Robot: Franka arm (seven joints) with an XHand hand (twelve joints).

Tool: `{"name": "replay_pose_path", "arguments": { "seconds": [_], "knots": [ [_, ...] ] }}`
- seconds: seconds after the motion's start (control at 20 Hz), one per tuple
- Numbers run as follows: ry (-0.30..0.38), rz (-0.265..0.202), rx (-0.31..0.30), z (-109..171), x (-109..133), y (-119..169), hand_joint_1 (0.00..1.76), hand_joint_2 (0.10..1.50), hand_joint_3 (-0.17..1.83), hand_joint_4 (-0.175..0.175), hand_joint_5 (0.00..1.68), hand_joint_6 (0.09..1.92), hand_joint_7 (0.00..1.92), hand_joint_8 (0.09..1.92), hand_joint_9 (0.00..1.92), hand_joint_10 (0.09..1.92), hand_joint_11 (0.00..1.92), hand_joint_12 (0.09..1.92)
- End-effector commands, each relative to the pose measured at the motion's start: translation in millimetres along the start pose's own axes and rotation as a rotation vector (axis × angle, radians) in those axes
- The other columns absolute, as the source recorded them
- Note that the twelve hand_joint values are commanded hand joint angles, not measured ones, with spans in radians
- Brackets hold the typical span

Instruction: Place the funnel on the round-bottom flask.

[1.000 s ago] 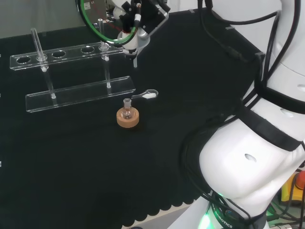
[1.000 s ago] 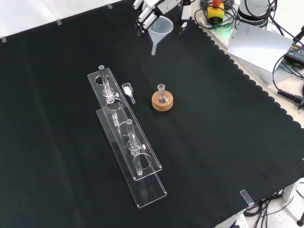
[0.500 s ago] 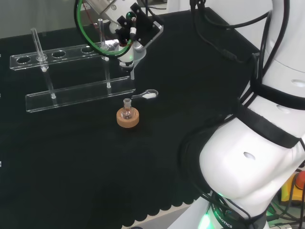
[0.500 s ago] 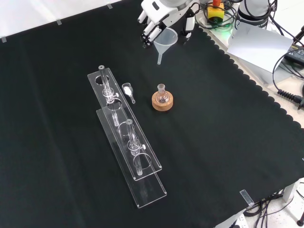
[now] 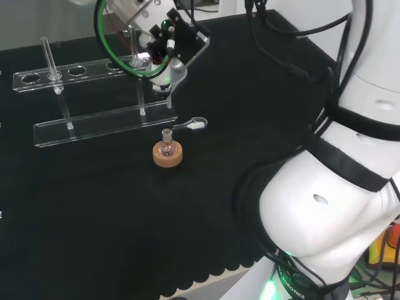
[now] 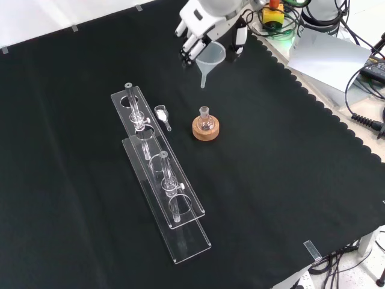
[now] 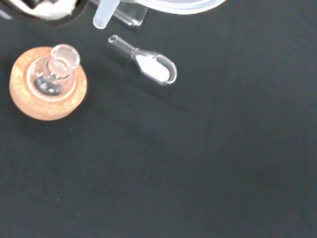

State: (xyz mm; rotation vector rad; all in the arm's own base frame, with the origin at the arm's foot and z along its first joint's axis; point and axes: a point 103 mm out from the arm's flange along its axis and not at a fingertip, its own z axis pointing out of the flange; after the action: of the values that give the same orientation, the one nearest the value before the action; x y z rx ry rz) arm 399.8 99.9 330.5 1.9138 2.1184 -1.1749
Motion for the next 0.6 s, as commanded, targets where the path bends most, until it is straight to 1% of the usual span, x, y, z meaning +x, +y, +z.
{"name": "replay_pose_path", "arguments": {
  "seconds": [0.05, 0.6],
  "knots": [
    [-0.020, -0.036, 0.033, 14.3, 20.5, 25.6, 0.86, 0.72, 0.65, 0.001, 0.65, 0.59, 0.70, 0.55, 1.11, 0.35, 0.66, 1.21],
    [-0.026, -0.048, 0.039, 18.2, 24.3, 30.4, 0.86, 0.73, 0.65, 0.001, 0.65, 0.59, 0.70, 0.55, 1.11, 0.34, 0.66, 1.20]
  ]
}}
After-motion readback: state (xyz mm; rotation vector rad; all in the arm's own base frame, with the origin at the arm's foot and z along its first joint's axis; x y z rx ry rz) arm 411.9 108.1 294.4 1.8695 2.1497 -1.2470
